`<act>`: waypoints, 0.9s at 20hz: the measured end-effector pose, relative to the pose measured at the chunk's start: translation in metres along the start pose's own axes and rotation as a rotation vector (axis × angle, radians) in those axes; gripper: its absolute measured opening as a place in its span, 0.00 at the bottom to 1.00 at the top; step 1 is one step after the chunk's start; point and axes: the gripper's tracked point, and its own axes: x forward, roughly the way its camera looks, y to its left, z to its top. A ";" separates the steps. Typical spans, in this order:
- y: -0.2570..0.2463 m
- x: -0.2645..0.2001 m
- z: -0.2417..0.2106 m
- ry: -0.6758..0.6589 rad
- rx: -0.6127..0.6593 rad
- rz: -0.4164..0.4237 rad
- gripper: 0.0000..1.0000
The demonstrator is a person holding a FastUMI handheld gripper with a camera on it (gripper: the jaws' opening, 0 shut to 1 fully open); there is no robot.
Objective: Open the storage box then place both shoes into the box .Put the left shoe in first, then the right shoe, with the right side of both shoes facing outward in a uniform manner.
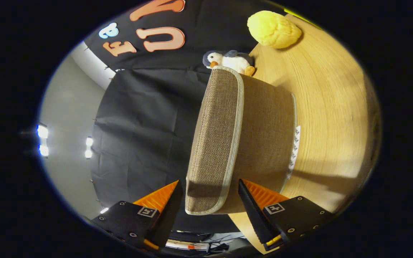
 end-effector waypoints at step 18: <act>-0.001 -0.012 0.009 -0.114 0.095 0.110 0.24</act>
